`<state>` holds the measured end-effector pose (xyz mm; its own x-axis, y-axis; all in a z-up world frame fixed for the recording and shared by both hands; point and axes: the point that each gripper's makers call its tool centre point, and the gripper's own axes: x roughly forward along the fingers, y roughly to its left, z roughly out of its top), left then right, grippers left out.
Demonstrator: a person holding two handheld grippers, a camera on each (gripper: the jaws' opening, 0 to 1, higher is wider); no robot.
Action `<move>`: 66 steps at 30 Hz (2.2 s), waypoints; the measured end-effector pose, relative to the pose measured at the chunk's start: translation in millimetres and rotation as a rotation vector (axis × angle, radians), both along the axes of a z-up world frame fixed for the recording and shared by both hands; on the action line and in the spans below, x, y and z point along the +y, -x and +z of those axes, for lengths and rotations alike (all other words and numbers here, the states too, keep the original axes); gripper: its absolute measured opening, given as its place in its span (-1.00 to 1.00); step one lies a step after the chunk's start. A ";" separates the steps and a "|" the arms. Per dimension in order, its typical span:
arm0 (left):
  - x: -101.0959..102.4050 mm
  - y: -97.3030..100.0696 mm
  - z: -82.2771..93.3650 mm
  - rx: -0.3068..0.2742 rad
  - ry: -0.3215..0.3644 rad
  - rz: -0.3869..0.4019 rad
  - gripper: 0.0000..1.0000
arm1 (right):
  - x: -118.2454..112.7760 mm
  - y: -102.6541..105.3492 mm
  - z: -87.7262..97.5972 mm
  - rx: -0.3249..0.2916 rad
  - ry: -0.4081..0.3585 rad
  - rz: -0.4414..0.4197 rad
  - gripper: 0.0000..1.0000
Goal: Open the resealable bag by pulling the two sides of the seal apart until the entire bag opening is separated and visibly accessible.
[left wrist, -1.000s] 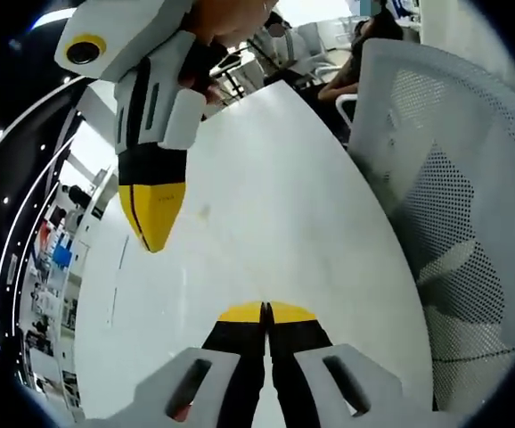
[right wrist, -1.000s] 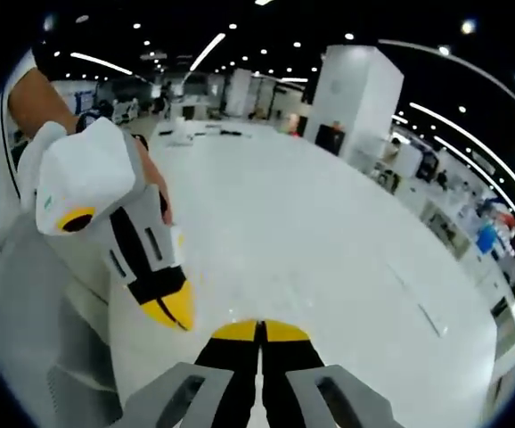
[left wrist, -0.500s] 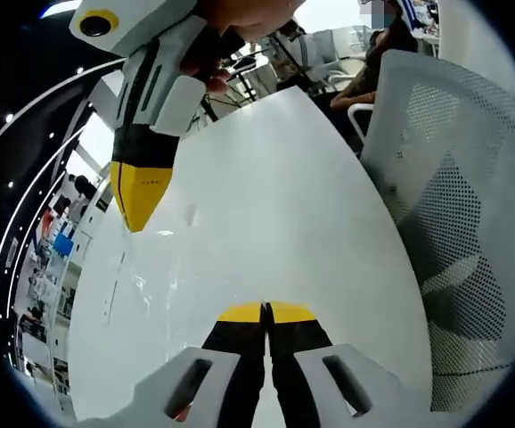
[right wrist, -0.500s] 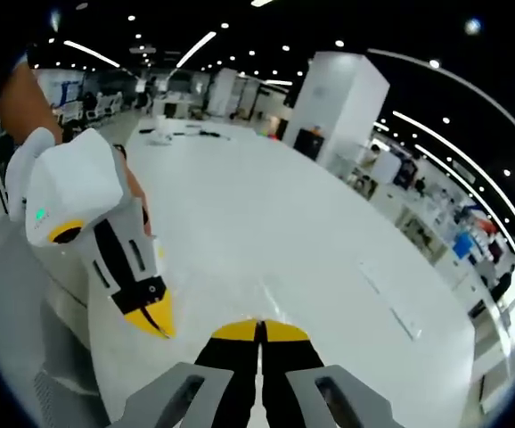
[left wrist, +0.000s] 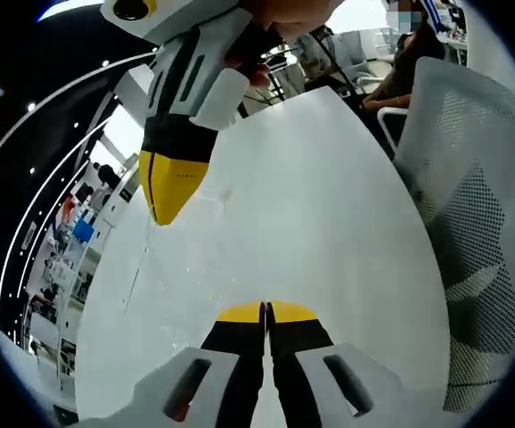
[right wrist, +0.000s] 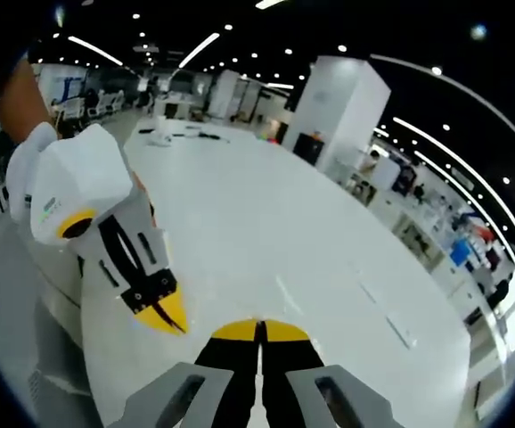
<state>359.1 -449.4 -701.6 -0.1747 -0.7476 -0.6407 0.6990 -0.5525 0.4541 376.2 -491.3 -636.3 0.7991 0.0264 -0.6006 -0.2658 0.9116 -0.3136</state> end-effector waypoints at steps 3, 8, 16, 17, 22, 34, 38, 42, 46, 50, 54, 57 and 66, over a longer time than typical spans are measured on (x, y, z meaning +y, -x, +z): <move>-0.4 -1.5 1.3 0.000 0.006 0.009 -1.00 | 0.4 -0.9 -1.8 0.004 0.009 0.004 -1.00; -2.2 0.3 13.1 0.037 0.063 0.016 -0.99 | 2.8 -1.8 -11.8 0.035 0.054 0.038 -1.00; 7.3 -6.0 27.7 0.070 0.107 0.029 -0.97 | -1.1 -4.5 -24.1 0.065 0.056 0.039 -1.00; 9.2 -8.1 28.1 0.067 0.110 0.031 -0.98 | -2.0 -4.7 -25.3 0.070 0.058 0.037 -1.00; 17.2 -15.0 26.5 0.075 0.112 0.056 -0.99 | -8.3 -6.1 -28.7 0.081 0.060 0.020 -1.00; 48.2 -34.0 10.1 0.111 0.065 0.144 -0.94 | -40.8 -9.0 -51.4 0.157 0.107 -0.061 -1.00; 55.5 -36.7 6.4 0.132 0.056 0.172 -0.88 | -47.5 -10.2 -57.2 0.171 0.103 -0.096 -1.00; 61.3 -39.6 4.1 0.152 0.043 0.204 -0.82 | -52.1 -11.6 -65.0 0.184 0.113 -0.100 -1.00; 66.3 -41.0 3.5 0.182 0.037 0.240 -0.76 | -58.3 -16.3 -67.5 0.185 0.117 -0.129 -1.00; 72.1 -39.8 0.3 0.202 0.027 0.275 -0.77 | -61.4 -20.0 -74.8 0.200 0.118 -0.155 -1.00; 76.8 -33.8 -0.5 0.204 0.024 0.275 -0.79 | -67.4 -21.9 -85.9 0.226 0.130 -0.155 -1.00; 79.8 -32.6 -2.0 0.204 0.020 0.278 -0.81 | -71.7 -21.7 -91.9 0.253 0.172 -0.128 -1.00; 86.6 -35.3 -9.2 0.199 -0.011 0.289 -0.88 | -77.9 -19.2 -100.6 0.290 0.190 -0.103 -1.00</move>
<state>394.4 -362.8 -710.8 -0.0791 -0.7774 -0.6240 0.9014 -0.3231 0.2884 395.4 -569.2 -736.9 0.5877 -0.1797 -0.7888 -0.2781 0.8707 -0.4056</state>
